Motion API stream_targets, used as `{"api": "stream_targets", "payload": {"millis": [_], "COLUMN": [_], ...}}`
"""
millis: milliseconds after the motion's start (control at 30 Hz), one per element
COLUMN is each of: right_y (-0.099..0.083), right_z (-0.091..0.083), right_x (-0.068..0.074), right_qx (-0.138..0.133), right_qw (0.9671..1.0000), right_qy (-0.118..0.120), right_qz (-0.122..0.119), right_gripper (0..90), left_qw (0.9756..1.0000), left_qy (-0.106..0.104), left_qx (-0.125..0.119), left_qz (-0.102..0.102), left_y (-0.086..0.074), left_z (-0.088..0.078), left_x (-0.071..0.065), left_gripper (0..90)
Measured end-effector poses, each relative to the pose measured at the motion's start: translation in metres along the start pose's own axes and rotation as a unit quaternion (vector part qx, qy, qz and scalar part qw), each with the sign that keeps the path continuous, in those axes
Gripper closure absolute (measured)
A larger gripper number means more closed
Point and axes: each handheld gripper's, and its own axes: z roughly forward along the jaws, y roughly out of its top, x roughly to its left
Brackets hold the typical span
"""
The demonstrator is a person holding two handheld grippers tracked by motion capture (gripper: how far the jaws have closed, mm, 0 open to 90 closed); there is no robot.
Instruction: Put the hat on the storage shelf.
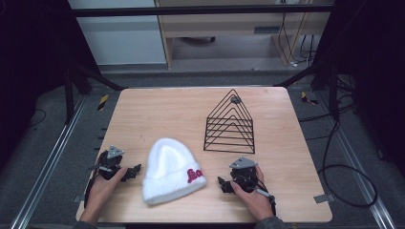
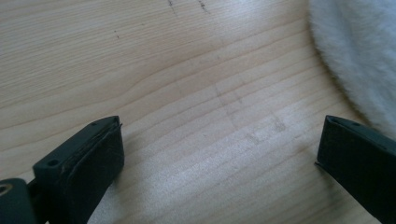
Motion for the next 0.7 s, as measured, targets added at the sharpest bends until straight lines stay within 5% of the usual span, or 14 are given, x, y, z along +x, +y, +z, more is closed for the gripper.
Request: {"api": "stream_targets", "payload": {"millis": [367, 700], "right_y": [0.000, 0.000], "right_z": [0.000, 0.000], "right_x": [0.000, 0.000], "right_qx": [0.000, 0.000], "right_qw": [1.0000, 1.0000], "right_qy": [0.001, 0.000], "right_qz": [-0.001, 0.001], "right_gripper": [9.7, 9.7], "left_qw": [0.9995, 0.9990], "left_qy": [-0.024, -0.041], "left_qx": [0.018, -0.007], "left_qz": [0.010, 0.015], "left_y": [0.017, 0.056], "left_z": [-0.007, -0.030], "left_x": [-0.004, -0.008], "left_gripper": [6.4, 10.7]}}
